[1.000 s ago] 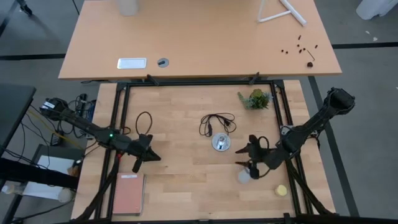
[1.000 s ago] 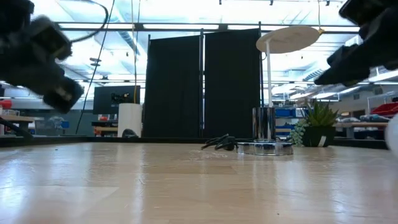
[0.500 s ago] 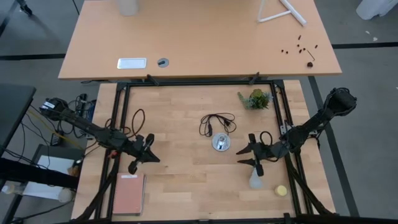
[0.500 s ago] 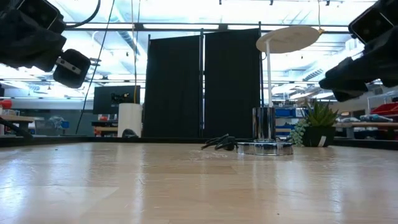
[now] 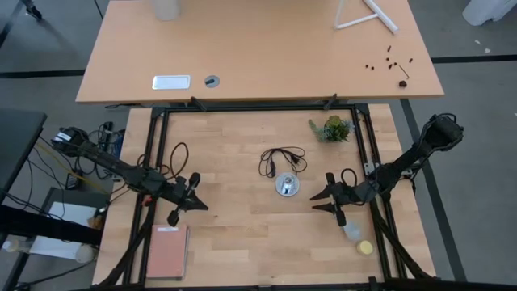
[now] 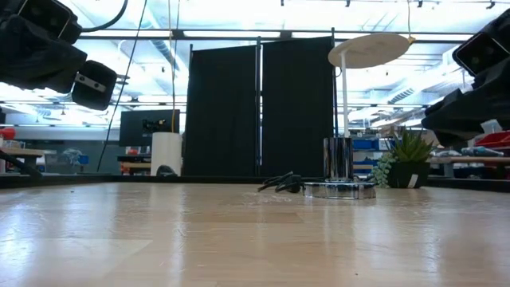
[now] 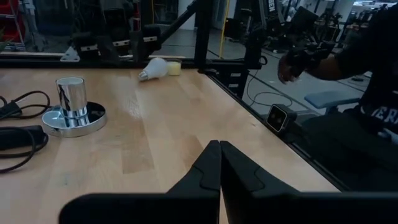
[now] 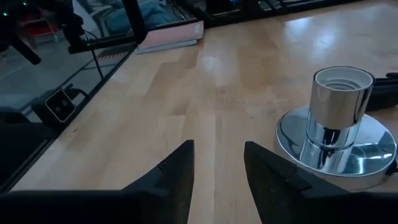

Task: Screw lightbulb
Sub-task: Return to Home Position

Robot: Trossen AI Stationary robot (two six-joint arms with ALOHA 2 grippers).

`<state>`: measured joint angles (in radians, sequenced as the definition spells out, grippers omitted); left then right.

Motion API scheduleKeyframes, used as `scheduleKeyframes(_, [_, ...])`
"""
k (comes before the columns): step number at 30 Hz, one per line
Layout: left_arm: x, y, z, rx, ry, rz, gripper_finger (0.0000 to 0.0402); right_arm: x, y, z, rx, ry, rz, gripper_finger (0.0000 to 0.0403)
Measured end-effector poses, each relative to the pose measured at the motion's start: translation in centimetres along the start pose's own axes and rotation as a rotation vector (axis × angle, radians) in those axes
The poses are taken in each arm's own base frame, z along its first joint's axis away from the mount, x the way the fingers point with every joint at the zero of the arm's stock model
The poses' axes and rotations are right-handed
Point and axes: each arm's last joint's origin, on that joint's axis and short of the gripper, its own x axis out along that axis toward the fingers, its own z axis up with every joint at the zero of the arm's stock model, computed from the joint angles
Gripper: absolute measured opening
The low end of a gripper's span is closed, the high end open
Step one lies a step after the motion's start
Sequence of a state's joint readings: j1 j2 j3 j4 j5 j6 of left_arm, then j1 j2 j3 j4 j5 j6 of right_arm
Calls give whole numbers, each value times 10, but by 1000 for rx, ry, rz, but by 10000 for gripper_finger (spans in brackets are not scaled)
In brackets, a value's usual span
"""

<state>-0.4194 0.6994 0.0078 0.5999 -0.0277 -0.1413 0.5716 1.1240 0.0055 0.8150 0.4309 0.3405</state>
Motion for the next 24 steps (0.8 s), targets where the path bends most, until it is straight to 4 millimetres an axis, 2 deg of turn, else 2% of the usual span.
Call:
scheduleKeyframes(21, [-3, 0, 3, -1, -24, -4, 8, 0, 0, 0, -2, 1, 5, 150])
scheduleKeyframes(24, [-6, 0, -1, 0, 23, 2, 8, 0, 0, 0, -1, 0, 3, 150])
